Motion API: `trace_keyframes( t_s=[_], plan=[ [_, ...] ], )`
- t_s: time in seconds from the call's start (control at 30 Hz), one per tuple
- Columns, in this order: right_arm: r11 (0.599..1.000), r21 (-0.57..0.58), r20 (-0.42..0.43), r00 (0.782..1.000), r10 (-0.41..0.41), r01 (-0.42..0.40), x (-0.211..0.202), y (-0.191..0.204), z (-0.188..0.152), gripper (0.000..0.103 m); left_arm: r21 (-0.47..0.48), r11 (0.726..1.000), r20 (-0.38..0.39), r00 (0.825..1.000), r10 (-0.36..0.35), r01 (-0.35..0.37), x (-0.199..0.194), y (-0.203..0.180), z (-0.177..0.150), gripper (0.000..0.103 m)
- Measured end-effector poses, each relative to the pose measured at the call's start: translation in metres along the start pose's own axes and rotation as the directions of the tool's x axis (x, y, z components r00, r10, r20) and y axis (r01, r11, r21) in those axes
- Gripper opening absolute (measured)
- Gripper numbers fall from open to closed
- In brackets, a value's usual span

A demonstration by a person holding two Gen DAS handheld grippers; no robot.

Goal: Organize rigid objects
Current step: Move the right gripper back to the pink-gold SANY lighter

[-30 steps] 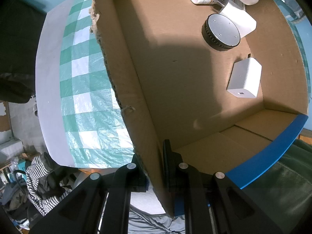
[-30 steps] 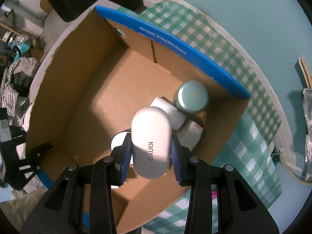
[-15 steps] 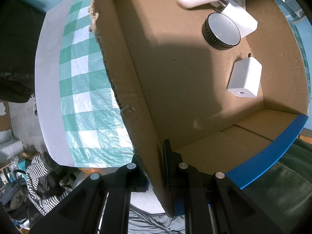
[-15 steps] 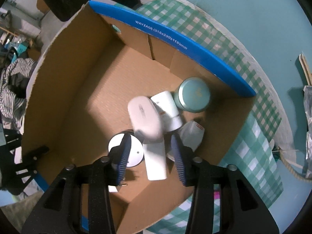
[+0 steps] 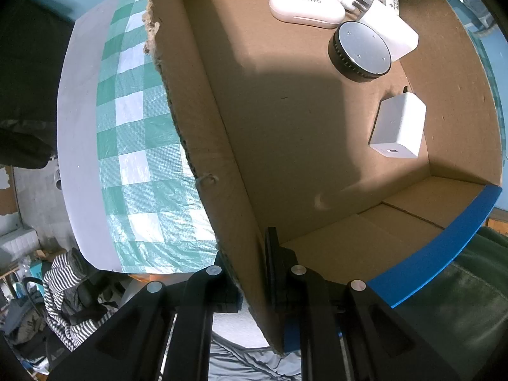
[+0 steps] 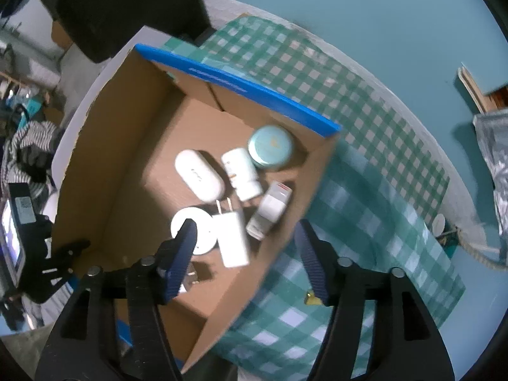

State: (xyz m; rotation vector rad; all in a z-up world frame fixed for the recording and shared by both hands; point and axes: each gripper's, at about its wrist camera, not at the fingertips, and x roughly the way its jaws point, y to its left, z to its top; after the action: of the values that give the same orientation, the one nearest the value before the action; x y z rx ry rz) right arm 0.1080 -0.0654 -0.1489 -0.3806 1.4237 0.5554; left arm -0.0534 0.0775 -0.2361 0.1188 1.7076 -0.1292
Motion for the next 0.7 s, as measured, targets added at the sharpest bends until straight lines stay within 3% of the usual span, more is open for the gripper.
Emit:
trace_keyframes(
  t_s=[0.3,0.7],
  plan=[
    [0.978,0.209,-0.017,1.0,-0.009,0.013,0.003,-0.066,-0.042,0.07,0.003,1.0,-0.002,1.0,0.001,-0.001,0.0,0.001,0.001,0.012],
    [0.924,0.355,-0.162,0.983,-0.09,0.143,0.069,-0.124,-0.087,0.07,0.014,1.0,-0.011,1.0,0.009,-0.009,-0.001,-0.002,0.005,0.012]
  ],
)
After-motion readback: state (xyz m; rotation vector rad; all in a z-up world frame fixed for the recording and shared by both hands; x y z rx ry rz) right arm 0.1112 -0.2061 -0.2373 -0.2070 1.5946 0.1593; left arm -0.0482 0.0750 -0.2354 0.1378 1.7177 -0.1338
